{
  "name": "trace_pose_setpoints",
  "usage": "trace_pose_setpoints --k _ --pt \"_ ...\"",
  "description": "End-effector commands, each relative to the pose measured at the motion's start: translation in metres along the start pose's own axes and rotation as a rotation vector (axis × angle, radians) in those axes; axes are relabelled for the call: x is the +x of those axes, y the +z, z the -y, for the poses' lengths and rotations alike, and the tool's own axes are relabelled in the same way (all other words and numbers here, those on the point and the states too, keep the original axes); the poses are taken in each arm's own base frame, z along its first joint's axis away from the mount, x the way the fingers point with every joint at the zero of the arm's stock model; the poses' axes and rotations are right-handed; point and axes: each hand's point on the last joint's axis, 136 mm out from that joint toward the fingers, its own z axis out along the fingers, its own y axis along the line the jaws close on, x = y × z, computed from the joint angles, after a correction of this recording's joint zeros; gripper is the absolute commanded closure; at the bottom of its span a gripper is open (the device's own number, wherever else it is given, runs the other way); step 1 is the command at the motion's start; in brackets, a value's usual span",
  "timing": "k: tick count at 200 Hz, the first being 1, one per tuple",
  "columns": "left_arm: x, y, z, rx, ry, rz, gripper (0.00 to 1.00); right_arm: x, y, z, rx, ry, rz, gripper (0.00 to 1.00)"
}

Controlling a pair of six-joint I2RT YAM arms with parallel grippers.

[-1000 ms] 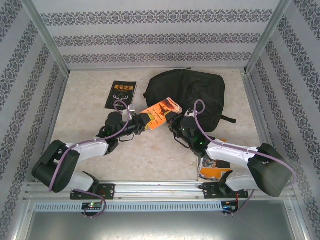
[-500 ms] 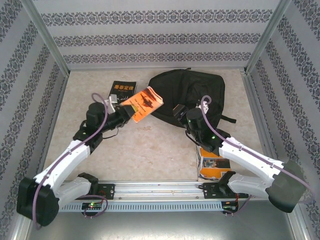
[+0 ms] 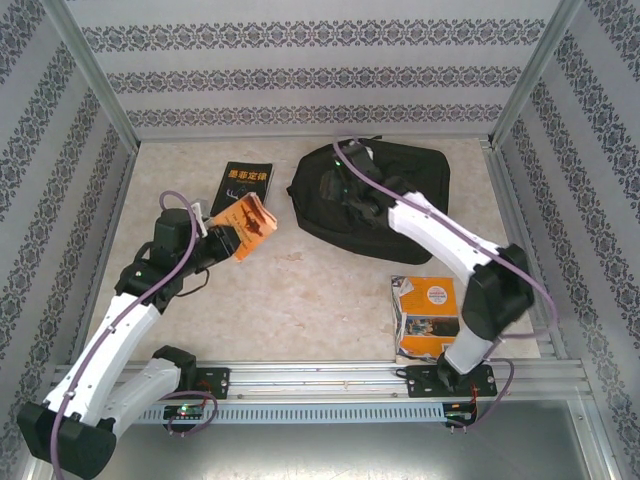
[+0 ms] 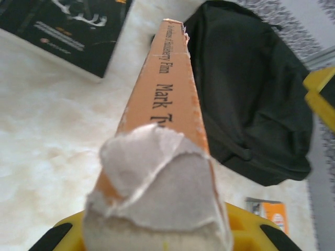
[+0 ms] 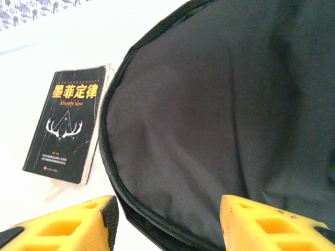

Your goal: Pack the student bag

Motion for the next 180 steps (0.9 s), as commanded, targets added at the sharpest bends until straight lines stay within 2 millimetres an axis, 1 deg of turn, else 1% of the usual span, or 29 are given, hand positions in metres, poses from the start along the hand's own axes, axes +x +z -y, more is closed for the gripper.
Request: trace_pose_setpoints --k 1,10,15,22,23,26,32,43,59,74,93,94,95,126,156,159,180 --pt "-0.024 -0.026 -0.01 -0.1 0.109 0.108 1.0 0.019 0.019 -0.022 -0.034 -0.136 -0.13 0.45" --pt "-0.024 -0.029 -0.014 -0.123 0.126 0.113 1.0 0.02 0.028 -0.035 -0.062 -0.171 -0.156 0.44" --pt "-0.024 -0.03 -0.015 -0.129 0.135 0.113 1.0 0.024 0.034 -0.042 -0.076 -0.198 -0.181 0.45" --pt "-0.023 -0.031 -0.017 -0.135 0.145 0.112 1.0 0.024 0.041 -0.051 -0.081 -0.228 -0.195 0.45" --pt "-0.022 -0.031 -0.017 -0.136 0.148 0.111 1.0 0.021 0.039 -0.052 -0.079 -0.231 -0.188 0.45" --pt "-0.022 -0.031 -0.017 -0.135 0.153 0.11 1.0 0.022 0.043 -0.052 -0.065 -0.243 -0.194 0.45" --pt "-0.022 -0.031 -0.018 -0.139 0.157 0.111 1.0 0.017 0.046 -0.055 -0.045 -0.259 -0.185 0.46" --pt "-0.019 -0.029 -0.019 -0.139 0.163 0.103 1.0 0.014 0.055 -0.059 -0.019 -0.281 -0.185 0.45" --pt "-0.018 -0.027 -0.017 -0.125 0.161 0.096 1.0 0.011 0.07 -0.059 0.032 -0.284 -0.186 0.44" --pt "-0.017 -0.027 -0.015 -0.111 0.161 0.096 1.0 0.008 0.08 -0.053 0.096 -0.287 -0.193 0.42" --pt "-0.017 -0.026 -0.014 -0.11 0.163 0.096 1.0 0.001 0.087 -0.053 0.139 -0.301 -0.183 0.42" --pt "-0.017 -0.026 -0.014 -0.109 0.164 0.095 1.0 0.006 0.092 -0.051 0.148 -0.304 -0.195 0.42" --pt "-0.017 -0.025 -0.014 -0.11 0.164 0.094 1.0 0.002 0.089 -0.054 0.142 -0.302 -0.185 0.43" --pt "-0.017 -0.025 -0.012 -0.104 0.167 0.095 1.0 0.002 0.101 -0.058 0.15 -0.309 -0.197 0.49" --pt "-0.018 -0.026 -0.013 -0.108 0.168 0.097 1.0 0.011 0.114 -0.055 0.162 -0.305 -0.233 0.55" --pt "-0.018 -0.026 -0.013 -0.108 0.168 0.098 1.0 0.01 0.113 -0.057 0.159 -0.302 -0.229 0.56" --pt "-0.018 -0.025 -0.013 -0.105 0.163 0.097 1.0 0.017 0.118 -0.057 0.146 -0.287 -0.25 0.62"
